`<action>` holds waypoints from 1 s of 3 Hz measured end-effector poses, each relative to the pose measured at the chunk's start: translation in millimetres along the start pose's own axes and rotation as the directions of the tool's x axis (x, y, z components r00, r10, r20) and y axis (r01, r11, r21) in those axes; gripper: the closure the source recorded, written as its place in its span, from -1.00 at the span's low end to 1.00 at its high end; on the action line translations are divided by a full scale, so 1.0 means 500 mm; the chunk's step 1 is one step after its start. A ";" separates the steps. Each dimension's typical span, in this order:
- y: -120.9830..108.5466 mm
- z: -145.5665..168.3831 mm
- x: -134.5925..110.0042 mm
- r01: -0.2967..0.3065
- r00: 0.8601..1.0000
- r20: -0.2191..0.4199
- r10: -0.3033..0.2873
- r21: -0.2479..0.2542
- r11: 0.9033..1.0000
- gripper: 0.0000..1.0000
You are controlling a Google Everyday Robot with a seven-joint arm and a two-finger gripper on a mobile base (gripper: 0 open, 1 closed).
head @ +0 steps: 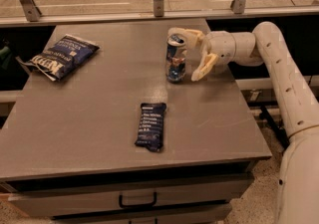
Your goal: Place redbull can upright
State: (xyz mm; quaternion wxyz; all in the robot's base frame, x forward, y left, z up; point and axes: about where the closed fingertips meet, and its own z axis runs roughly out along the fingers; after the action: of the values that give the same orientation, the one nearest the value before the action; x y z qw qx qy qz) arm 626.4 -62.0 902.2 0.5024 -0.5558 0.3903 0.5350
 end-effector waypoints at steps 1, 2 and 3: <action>-0.001 -0.004 -0.003 0.005 1.000 -0.014 -0.005 0.003 1.000 -1.00; -0.025 -0.073 -0.032 0.002 0.990 -0.142 0.013 0.106 0.994 -1.00; -0.046 -0.229 -0.114 0.026 0.929 -0.352 0.112 0.363 0.931 -1.00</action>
Offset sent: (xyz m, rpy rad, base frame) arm 0.0601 -0.1412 0.0481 -0.4097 -0.0209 -0.3988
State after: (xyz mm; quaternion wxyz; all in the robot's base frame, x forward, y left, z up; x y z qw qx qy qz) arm 664.9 -175.1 952.7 0.5022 -0.5351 0.5811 0.3518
